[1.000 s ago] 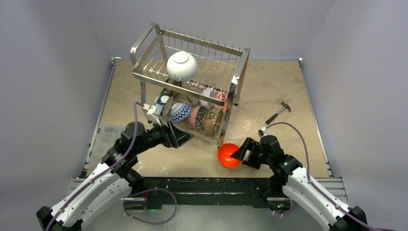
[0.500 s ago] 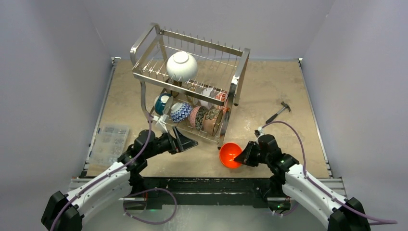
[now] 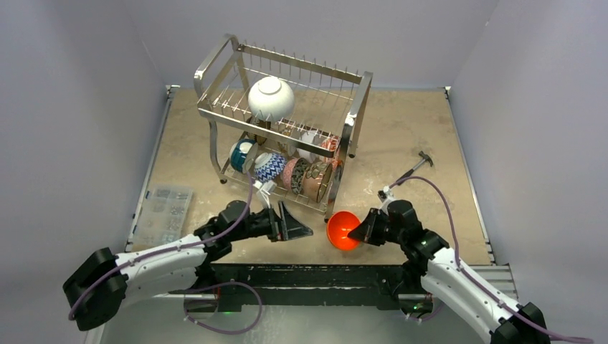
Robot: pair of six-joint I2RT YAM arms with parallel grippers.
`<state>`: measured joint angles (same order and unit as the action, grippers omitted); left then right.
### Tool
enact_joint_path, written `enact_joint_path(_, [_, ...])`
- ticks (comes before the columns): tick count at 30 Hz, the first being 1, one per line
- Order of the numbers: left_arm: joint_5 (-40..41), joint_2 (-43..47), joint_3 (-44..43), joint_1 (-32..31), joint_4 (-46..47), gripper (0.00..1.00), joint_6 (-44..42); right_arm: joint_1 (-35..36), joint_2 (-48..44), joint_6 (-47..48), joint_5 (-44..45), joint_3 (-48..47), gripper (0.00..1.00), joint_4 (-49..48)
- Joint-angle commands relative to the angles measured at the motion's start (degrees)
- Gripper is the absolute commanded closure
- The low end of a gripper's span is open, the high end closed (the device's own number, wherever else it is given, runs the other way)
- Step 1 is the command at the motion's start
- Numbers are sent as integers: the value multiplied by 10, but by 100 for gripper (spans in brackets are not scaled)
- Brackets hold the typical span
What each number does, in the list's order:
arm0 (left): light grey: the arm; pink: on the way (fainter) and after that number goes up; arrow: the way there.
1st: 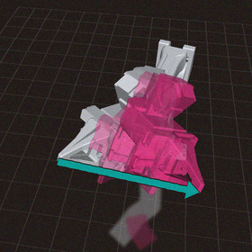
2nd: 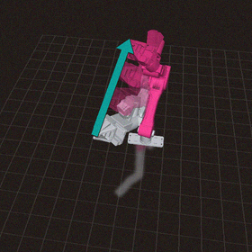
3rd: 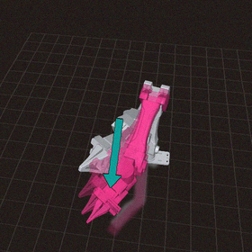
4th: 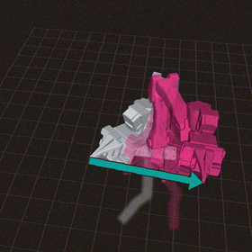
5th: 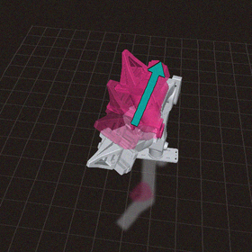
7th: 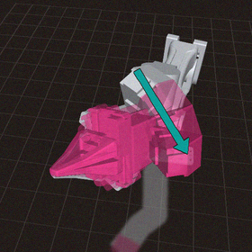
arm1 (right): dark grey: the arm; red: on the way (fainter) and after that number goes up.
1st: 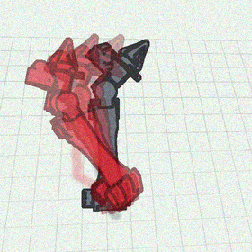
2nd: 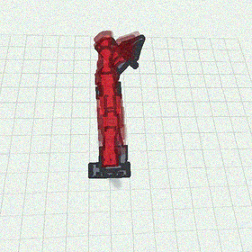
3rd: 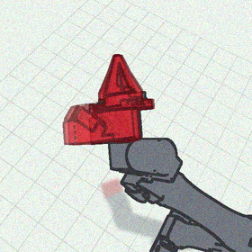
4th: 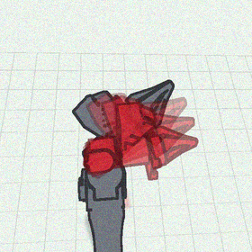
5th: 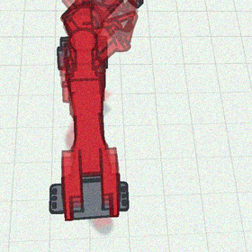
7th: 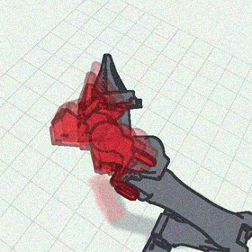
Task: Load the bowls into the dish rack
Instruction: Pick up the bowl from the center of the board, then turn the bowl upside down on the dish rack.
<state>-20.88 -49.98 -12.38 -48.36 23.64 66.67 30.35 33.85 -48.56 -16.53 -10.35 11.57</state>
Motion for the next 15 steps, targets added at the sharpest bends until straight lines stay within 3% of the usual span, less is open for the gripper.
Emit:
enact_joint_path(1, [54,-49,-27,-74,71,6,0,-1,-26,16,-39,-21,100,-55])
enact_joint_path(8, [77,-175,-61,-151,183,6,0,0,-32,26,-82,-37,100,-91])
enact_joint_path(15, [131,-225,-94,-168,182,6,-17,-1,-15,44,-103,-46,100,-98])
